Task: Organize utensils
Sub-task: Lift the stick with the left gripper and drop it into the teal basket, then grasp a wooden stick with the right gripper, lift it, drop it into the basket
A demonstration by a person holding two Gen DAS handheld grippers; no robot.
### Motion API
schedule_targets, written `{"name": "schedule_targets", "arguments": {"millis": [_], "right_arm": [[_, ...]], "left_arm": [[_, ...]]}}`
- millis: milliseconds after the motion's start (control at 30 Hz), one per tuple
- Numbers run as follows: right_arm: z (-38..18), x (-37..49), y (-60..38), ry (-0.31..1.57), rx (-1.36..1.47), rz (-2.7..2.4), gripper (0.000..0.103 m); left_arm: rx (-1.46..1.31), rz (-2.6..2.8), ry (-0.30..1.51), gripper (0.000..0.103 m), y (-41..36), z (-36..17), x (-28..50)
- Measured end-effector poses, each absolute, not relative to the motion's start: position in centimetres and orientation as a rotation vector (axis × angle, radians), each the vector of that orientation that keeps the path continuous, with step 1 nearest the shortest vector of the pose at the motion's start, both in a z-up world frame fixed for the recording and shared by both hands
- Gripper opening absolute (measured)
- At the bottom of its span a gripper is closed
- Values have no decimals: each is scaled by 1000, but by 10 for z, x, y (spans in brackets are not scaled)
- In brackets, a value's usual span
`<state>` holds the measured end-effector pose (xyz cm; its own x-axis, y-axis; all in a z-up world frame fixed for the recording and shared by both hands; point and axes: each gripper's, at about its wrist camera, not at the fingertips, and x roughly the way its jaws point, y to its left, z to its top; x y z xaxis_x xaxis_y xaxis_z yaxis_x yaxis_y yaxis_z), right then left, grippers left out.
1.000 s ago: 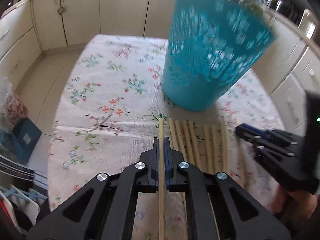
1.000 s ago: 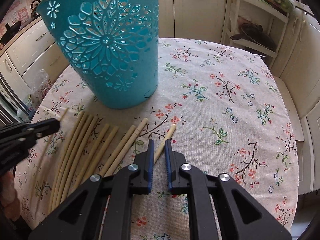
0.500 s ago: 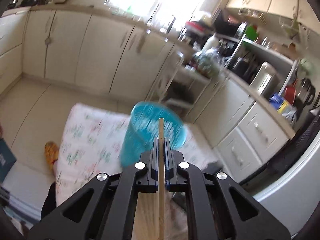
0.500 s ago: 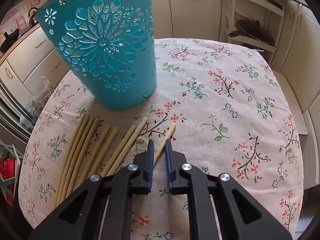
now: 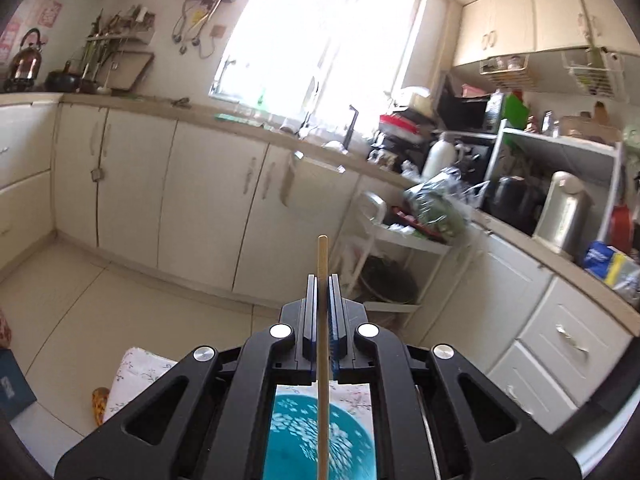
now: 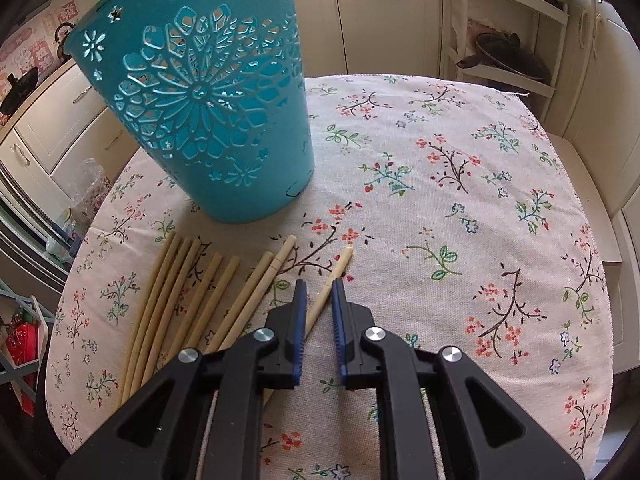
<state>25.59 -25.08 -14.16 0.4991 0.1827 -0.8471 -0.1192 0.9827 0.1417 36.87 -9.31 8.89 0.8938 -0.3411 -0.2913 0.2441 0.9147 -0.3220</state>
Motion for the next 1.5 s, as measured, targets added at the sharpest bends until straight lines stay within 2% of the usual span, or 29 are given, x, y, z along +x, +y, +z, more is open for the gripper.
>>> {"name": "schedule_targets", "arguments": {"millis": [333,667,700,767,800,833,1000,1100,1167,1400,1500], "right_arm": [[-142,257,-250,1034,70,185,14],[-143,256,-250,1040,79,192,14],[-143,255,-251,1046,81,196,14],[-143,253,-252,1053,81,200,14],[-143,252,-252,1053,82,199,14],[-143,251,-252,1051,80,197,14],[-143,243,-245,1034,26,177,11],[-140,237,-252,1034,86,177,5],[-128,228,-261,998,147,187,5],[-56,186,-284,788,368,265,5],[-9,178,-281,661,398,300,5]], "left_arm": [[-241,-263,423,5,-96,34,382],[-137,-270,481,6,-99,30,371],[-132,-272,495,9,-98,29,368],[-134,-257,530,27,-90,24,359],[-135,-247,534,43,-86,23,355],[-138,-236,533,51,-81,22,348],[-149,-203,533,69,-49,13,300],[-178,-195,564,72,-26,-3,270],[-181,-185,591,74,-14,-16,254],[-197,-158,735,75,19,-75,220],[-210,-157,764,75,27,-87,212]]}}
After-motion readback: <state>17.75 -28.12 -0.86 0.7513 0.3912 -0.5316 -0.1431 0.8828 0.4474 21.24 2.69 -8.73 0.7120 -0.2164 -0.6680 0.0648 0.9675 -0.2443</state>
